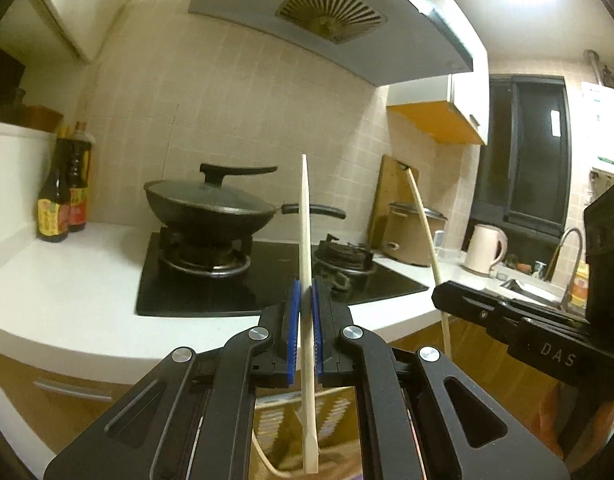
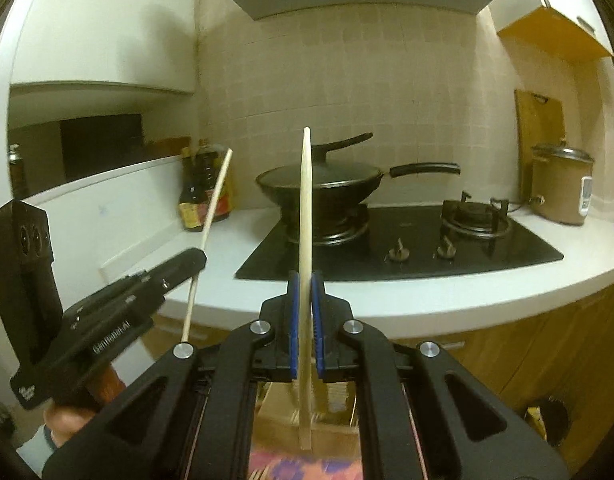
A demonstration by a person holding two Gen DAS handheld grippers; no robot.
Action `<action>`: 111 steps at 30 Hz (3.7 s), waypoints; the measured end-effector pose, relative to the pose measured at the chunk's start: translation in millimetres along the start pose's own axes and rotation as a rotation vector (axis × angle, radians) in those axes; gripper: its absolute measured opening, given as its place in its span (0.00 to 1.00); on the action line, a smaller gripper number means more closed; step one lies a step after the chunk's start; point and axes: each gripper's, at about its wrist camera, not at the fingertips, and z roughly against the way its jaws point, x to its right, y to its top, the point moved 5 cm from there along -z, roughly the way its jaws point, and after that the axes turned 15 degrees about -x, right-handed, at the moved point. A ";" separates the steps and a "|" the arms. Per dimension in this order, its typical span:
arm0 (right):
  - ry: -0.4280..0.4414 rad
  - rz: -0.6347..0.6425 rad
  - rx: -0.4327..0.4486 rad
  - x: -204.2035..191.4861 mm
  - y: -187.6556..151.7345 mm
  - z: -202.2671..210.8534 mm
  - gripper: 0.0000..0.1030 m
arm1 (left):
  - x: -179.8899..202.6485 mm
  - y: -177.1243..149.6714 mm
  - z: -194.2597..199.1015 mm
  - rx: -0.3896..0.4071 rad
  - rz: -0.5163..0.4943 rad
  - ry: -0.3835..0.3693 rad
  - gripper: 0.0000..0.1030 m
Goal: Organize utensils
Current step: 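Lift both chopsticks over the tan basket and open both tools to drop them, then grasp a pair of chopsticks with the left tool while the right tool grasps two chopsticks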
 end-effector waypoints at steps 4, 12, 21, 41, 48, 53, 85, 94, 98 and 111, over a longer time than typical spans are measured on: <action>-0.027 -0.012 0.028 6.9 -1.7 -23.0 0.04 | -11.3 -9.3 -29.9 -0.013 0.012 0.019 0.04; -0.077 -0.044 0.046 20.9 -15.2 -60.0 0.04 | -27.4 -25.6 -50.3 -0.011 0.019 0.007 0.04; -0.019 -0.111 0.031 37.2 -36.6 -60.4 0.05 | -26.1 -41.7 -53.7 -0.005 0.014 0.006 0.05; 0.041 -0.149 -0.173 38.4 -140.9 9.8 0.39 | -26.7 -125.8 29.9 -0.229 0.074 0.036 0.48; 0.080 -0.139 -0.339 10.7 -198.4 -2.4 0.39 | -9.9 -199.4 33.2 -0.459 0.070 0.067 0.48; 0.096 -0.112 -0.393 -6.2 -231.9 -6.3 0.39 | 1.5 -228.2 37.5 -0.510 0.041 0.064 0.48; 0.088 -0.075 -0.737 -45.2 -270.3 -44.4 0.06 | -14.1 -260.1 28.8 -0.632 0.212 -0.053 0.44; 0.052 -0.160 -0.716 -0.2 -271.9 -20.7 0.06 | 19.3 -263.5 8.1 -0.787 -0.036 0.135 0.41; 0.026 -0.170 -0.710 14.7 -274.5 -15.6 0.06 | 15.3 -258.0 2.3 -0.848 0.019 0.106 0.42; 0.020 -0.196 -0.743 39.5 -281.0 -11.0 0.07 | 20.6 -256.1 -15.1 -0.878 -0.077 0.200 0.06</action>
